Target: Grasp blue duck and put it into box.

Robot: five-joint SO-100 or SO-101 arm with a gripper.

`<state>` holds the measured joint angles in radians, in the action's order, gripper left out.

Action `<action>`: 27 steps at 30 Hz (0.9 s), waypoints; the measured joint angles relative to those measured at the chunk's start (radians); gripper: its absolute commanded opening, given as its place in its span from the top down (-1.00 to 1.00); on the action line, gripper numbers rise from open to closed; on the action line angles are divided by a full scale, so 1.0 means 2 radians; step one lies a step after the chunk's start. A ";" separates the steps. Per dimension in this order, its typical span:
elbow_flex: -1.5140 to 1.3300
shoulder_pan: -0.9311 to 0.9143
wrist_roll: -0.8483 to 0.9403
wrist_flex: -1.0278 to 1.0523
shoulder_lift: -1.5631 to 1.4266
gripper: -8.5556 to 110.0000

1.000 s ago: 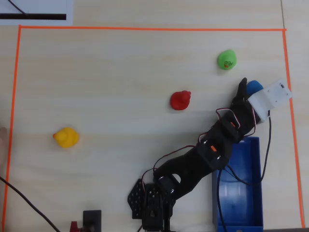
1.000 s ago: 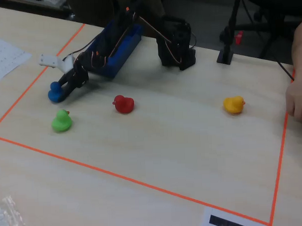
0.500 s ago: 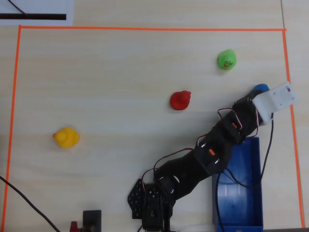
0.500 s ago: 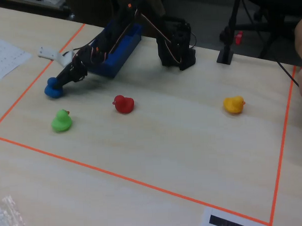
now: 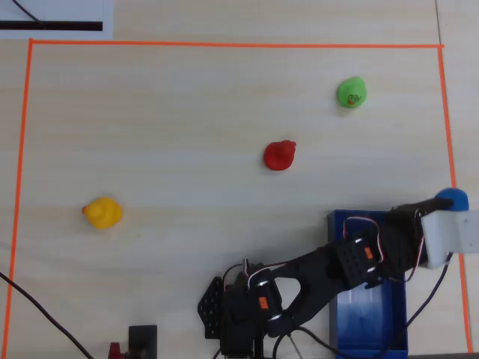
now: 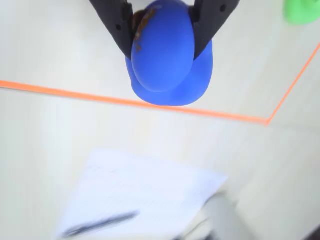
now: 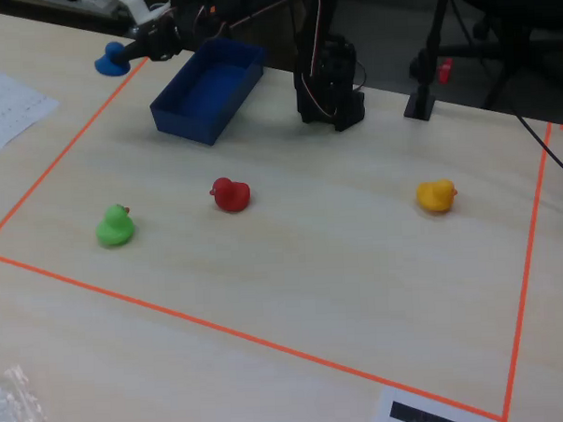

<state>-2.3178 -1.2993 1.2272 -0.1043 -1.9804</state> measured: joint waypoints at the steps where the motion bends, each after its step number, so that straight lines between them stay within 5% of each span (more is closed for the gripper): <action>1: -0.018 -0.015 0.005 0.000 -0.021 0.86; 12: -0.265 -0.122 0.088 -0.048 -0.204 0.85; 27: -0.272 -0.136 0.108 0.170 -0.374 0.85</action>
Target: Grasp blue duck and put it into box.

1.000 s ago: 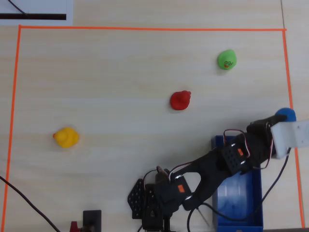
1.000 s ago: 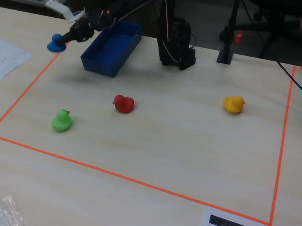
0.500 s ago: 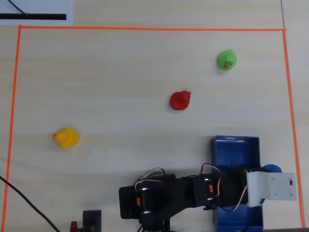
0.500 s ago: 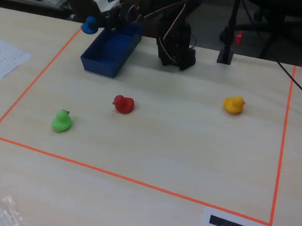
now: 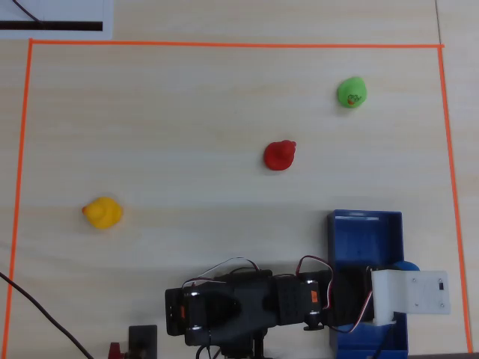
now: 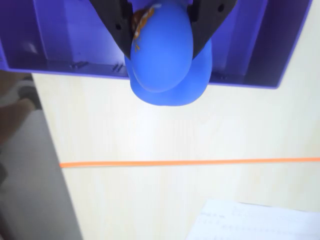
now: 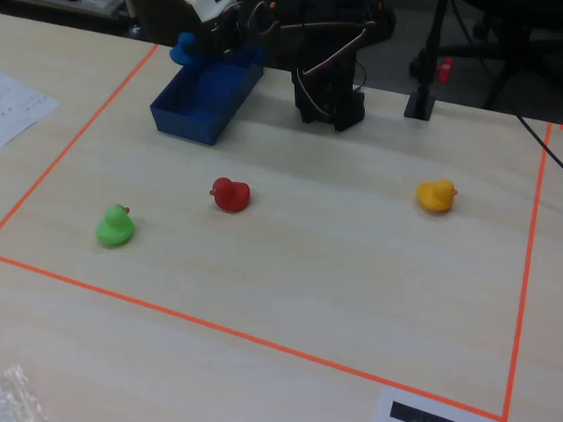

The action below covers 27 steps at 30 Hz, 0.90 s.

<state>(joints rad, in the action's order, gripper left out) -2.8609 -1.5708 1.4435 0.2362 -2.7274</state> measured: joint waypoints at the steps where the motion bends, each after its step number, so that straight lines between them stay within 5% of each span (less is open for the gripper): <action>1: 0.000 0.000 0.000 0.002 -0.006 0.85; 14: 0.018 0.000 0.037 0.242 -0.091 0.85; 22: 0.019 0.000 0.075 0.275 -0.091 0.24; 27: 0.019 0.000 0.071 0.263 -0.094 0.33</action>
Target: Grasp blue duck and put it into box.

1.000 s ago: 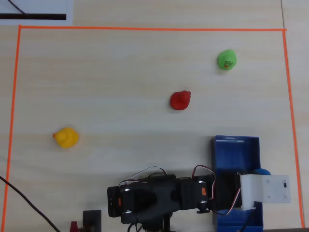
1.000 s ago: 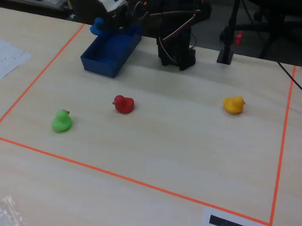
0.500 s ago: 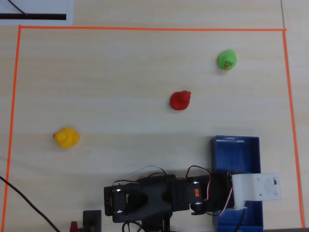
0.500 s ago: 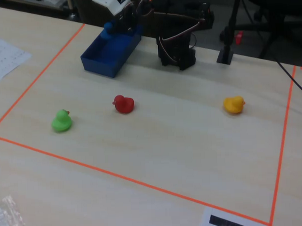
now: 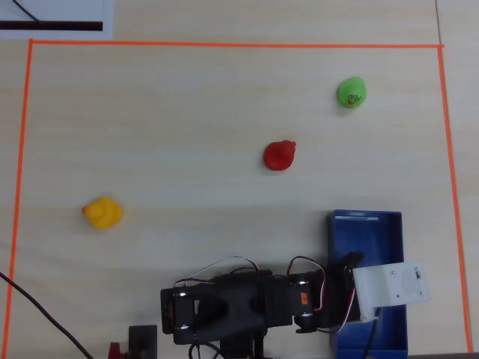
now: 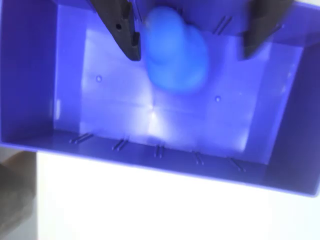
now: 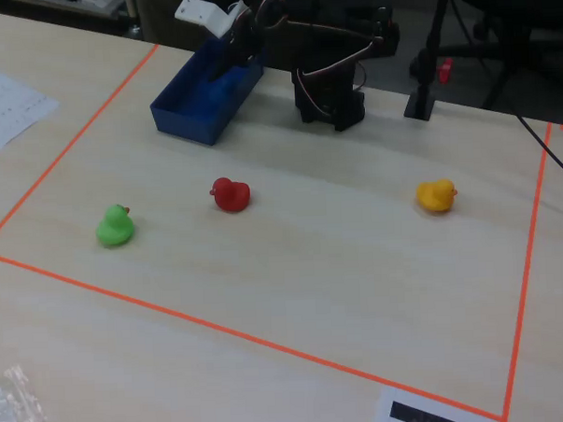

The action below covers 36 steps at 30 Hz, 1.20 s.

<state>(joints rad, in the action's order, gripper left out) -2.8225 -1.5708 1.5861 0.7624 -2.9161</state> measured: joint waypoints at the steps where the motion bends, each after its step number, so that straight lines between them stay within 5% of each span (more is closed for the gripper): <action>1: 0.000 0.000 -0.005 -0.008 -0.001 0.42; 4: 0.004 0.010 -0.041 -0.037 0.000 0.85; 10: 0.120 0.135 -0.176 -0.018 0.017 0.85; 15: 0.179 0.328 -0.239 0.070 -0.021 0.85; 26: -0.054 0.750 -0.196 0.048 -0.153 0.85; 36: -0.146 0.808 -0.125 0.232 -0.196 0.85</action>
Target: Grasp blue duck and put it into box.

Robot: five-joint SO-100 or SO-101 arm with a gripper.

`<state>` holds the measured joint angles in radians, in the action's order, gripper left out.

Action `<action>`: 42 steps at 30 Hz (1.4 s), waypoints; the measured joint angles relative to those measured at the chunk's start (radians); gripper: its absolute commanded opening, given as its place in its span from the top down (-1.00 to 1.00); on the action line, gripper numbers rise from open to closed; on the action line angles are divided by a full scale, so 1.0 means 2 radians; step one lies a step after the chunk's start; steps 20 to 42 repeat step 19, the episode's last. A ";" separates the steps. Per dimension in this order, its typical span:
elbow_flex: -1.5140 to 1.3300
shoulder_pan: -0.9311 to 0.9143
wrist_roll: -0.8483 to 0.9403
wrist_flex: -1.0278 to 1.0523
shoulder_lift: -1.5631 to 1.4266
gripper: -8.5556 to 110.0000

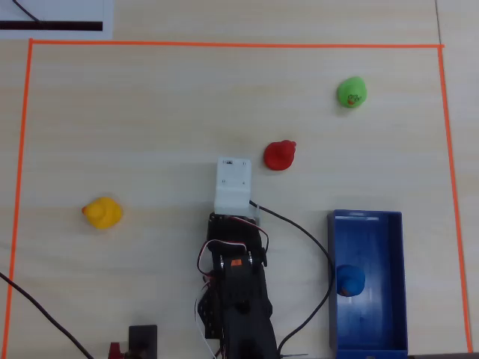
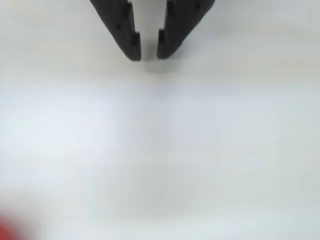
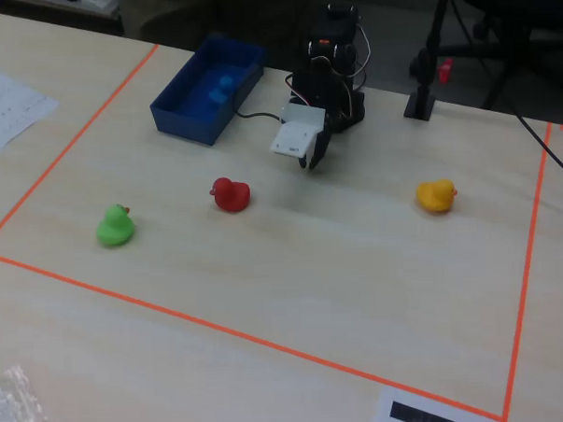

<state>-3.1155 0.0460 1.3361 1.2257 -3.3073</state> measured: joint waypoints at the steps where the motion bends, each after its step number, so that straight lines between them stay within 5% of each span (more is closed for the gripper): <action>1: 0.000 0.000 0.003 0.021 -0.002 0.85; 42: 0.000 -0.001 0.005 0.038 -0.009 0.85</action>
